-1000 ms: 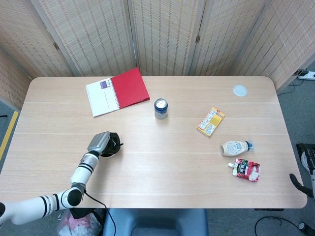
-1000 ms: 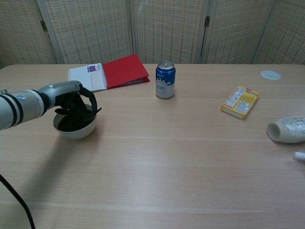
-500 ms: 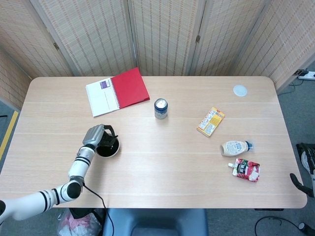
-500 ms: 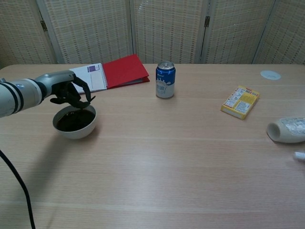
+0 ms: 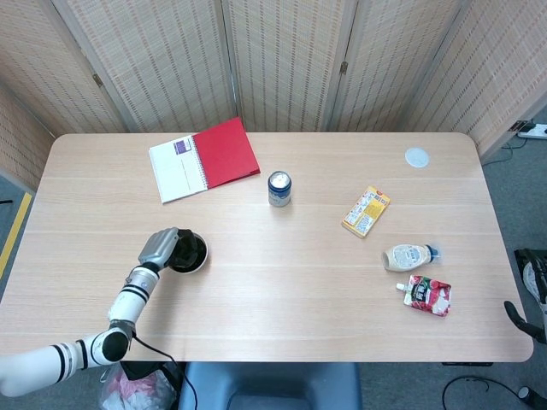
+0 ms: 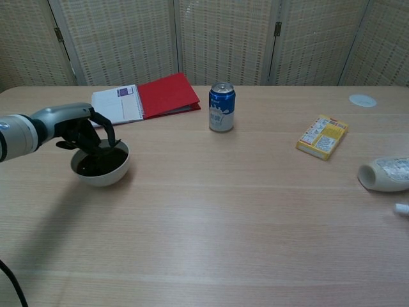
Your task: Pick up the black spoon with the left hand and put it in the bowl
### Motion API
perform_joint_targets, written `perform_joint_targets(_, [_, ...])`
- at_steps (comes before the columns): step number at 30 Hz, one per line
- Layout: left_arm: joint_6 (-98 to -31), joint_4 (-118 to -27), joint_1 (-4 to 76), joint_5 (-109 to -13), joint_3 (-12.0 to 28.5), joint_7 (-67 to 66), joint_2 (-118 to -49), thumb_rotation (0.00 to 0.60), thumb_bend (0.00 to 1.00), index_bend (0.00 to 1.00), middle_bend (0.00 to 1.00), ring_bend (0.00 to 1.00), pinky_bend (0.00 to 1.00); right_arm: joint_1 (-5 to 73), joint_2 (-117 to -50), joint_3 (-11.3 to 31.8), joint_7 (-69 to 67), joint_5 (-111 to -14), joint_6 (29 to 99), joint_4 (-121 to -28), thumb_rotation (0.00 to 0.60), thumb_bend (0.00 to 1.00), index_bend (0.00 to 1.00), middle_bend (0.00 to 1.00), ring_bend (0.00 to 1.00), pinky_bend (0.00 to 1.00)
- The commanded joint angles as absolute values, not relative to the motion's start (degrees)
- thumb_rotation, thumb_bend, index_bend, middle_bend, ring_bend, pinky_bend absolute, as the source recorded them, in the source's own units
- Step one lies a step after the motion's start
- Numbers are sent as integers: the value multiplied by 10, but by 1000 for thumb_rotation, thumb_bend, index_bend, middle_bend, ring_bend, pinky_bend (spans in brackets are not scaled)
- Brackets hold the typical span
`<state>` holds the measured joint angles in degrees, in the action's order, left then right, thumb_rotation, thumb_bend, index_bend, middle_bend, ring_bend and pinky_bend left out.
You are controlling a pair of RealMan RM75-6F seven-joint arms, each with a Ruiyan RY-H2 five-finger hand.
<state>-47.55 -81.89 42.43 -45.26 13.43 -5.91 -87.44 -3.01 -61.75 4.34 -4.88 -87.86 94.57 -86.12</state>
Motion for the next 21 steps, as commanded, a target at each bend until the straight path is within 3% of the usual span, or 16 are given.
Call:
perform_joint_targets(1, [-492, -833, 418, -465, 136, -58, -866, 600, 439, 341, 1000, 965, 1000, -32, -617, 44, -50, -878, 948, -861, 600, 187, 0, 176, 249, 305])
perform_joint_targets(6, [-513, -863, 405, -480, 133, -59, -844, 600, 326, 148, 944, 922, 1000, -31, -618, 45, -50, -878, 948, -859, 600, 187, 0, 176, 249, 305])
perform_joint_targets(11, [-572, -891, 375, -516, 139, -41, -818, 600, 313, 124, 785, 763, 967, -28, -615, 46, -48, -881, 947, -861, 600, 187, 0, 176, 249, 305])
perform_joint_targets(16, [-640, -907, 342, -550, 125, -72, -781, 600, 313, 196, 577, 517, 721, -24, -604, 45, -41, -881, 937, -869, 600, 188, 0, 176, 249, 305])
perform_joint_targets(21, [-738, -896, 294, -613, 92, -107, -766, 600, 313, 229, 490, 402, 508, -16, -593, 41, -47, -877, 911, -876, 600, 187, 0, 176, 249, 305])
